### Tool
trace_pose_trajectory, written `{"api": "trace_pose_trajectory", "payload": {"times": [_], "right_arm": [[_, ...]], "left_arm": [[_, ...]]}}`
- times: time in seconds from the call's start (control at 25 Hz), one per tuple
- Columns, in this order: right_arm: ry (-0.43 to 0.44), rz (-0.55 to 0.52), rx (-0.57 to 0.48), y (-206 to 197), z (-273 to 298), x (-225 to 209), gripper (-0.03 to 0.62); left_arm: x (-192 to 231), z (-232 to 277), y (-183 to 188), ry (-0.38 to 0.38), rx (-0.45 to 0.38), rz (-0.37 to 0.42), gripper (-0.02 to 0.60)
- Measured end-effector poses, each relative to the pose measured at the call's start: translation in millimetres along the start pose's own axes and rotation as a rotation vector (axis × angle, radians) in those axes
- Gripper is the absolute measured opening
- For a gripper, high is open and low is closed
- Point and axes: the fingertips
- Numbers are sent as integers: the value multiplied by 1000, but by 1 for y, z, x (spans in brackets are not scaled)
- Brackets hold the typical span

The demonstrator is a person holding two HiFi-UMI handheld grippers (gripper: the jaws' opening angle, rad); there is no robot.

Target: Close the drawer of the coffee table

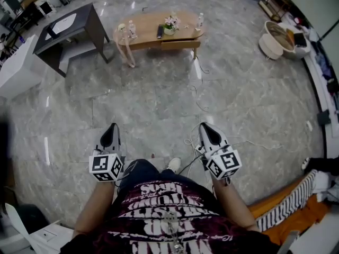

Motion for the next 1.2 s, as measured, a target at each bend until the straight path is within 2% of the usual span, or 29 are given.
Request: {"api": "trace_pose_trajectory", "payload": {"times": [0.28,0.44,0.76,0.92,1.2], "right_arm": [[38,43,32,-12,20,-6,35],[30,56,40,-17,33,-10,35],[11,35,89,-18,72,-14,35],[-3,3,102,-6,98,-12,35],[-32,-77,65,42,159,-6,35]], "left_arm": [[17,3,-5,66,48,15,21],[15,13,-5,40,55,56,21],[36,61,-16,6,83,-7,21],[51,93,-7,-25,62,-15,21],[85,155,31,-86,-24,-24,21]]}}
Point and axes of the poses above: the fingertips, and each gripper's own axes: z forward along the fingers, x to its left, y out of its top, and after that the axes turned 2 degrees about y, right-handed
